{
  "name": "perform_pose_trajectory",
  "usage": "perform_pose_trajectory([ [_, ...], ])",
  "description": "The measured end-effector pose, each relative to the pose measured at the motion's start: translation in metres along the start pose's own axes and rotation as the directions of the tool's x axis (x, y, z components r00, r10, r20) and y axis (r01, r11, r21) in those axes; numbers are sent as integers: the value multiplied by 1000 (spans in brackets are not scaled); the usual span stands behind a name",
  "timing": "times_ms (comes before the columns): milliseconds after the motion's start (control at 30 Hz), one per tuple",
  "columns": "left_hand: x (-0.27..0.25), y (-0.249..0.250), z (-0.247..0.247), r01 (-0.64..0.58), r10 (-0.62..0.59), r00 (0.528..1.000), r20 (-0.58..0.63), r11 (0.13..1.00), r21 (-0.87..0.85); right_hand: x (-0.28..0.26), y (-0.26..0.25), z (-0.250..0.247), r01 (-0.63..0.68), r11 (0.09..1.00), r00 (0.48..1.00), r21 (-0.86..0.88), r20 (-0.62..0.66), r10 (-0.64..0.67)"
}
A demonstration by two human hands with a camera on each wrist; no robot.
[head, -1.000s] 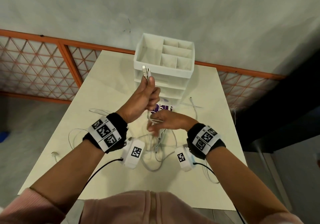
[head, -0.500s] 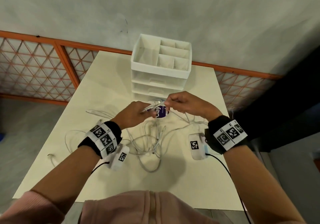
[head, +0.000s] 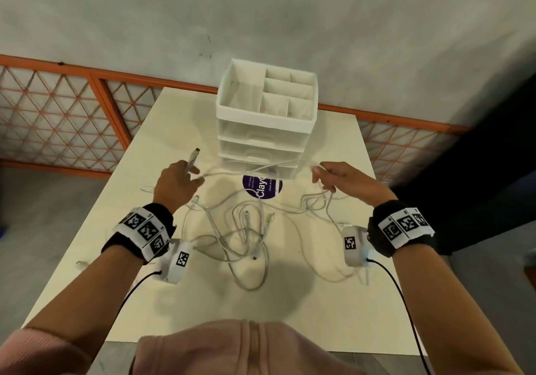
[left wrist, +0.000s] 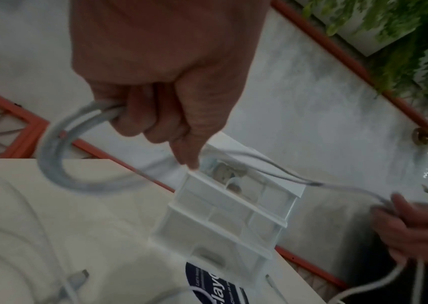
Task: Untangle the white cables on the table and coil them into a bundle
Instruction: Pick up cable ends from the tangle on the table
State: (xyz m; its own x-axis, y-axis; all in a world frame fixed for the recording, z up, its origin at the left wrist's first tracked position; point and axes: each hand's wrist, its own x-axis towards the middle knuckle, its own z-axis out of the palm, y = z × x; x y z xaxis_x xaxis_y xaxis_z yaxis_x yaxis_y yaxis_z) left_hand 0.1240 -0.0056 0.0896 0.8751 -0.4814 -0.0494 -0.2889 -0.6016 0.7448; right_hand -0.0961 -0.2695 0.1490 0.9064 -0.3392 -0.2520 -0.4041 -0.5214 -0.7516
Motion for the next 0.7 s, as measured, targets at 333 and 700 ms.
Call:
perform_pose_trajectory([
  [333, -47, 102, 23, -306, 498, 761, 416, 841, -447, 10, -77, 19, 200, 945, 946, -260, 301, -117],
  [700, -44, 97, 17, -334, 486, 808, 332, 843, -422, 7, -44, 13, 84, 994, 980, -68, 186, -70],
])
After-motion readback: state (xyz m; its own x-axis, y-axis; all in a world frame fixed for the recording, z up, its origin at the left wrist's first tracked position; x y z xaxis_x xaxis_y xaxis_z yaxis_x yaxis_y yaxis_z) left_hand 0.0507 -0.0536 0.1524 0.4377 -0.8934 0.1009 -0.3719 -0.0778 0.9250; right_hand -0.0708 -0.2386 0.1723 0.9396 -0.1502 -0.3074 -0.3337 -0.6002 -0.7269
